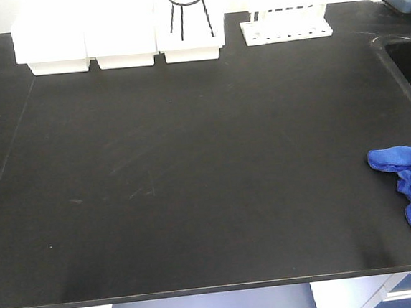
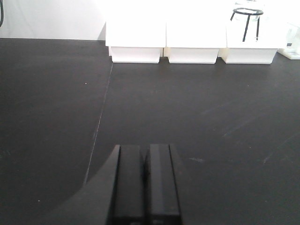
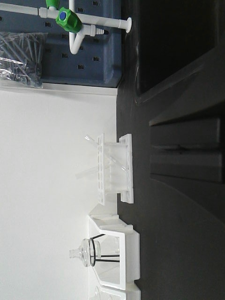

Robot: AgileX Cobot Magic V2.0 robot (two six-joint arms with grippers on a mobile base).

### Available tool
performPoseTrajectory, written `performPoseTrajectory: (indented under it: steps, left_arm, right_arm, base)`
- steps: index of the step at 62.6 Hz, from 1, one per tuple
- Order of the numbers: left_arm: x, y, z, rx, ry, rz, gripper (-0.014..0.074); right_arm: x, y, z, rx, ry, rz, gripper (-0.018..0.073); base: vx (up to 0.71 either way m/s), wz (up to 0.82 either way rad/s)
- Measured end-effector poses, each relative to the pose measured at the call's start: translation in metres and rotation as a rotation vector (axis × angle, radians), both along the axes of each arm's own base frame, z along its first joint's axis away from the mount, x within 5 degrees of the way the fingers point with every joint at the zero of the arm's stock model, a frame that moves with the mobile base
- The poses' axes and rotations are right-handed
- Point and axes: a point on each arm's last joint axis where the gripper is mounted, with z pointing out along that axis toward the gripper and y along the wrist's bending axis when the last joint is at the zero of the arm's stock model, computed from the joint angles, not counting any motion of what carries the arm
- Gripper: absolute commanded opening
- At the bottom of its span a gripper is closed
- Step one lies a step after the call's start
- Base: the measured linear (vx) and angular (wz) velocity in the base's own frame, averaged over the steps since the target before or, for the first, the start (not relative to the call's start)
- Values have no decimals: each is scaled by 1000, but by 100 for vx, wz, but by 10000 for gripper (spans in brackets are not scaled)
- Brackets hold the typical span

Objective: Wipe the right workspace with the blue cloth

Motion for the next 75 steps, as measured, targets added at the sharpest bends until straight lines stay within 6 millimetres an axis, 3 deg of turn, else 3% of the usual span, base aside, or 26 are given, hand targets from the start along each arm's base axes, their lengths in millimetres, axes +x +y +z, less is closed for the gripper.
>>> performPoseTrajectory:
  steps: [26, 35, 39, 48, 59, 66, 75]
  left_arm:
    - [0, 0, 0, 0, 0, 0, -6]
    - [0, 0, 0, 0, 0, 0, -6]
    - [0, 0, 0, 0, 0, 0, -6]
    - [0, 0, 0, 0, 0, 0, -6]
    - [0, 0, 0, 0, 0, 0, -6]
    - [0, 0, 0, 0, 0, 0, -6]
    - [0, 0, 0, 0, 0, 0, -6]
  right_arm:
    - [0, 0, 1, 0, -15, 1, -8]
    - [-1, 0, 10, -1, -45, 2, -8]
    - [-5, 0, 27, -1, -50, -3, -8]
    - [-13, -2, 86, -16, 35, -30, -8]
    - [5, -8, 138, -40, 302, -79, -8]
    - [19, -9, 159, -37, 412, -93, -8]
    - [35, -10, 164, -35, 489, -96, -8]
  base:
    - [0, 0]
    - [0, 0]
    - [0, 0]
    - [0, 0]
    - [0, 0]
    - [0, 0]
    - [0, 0]
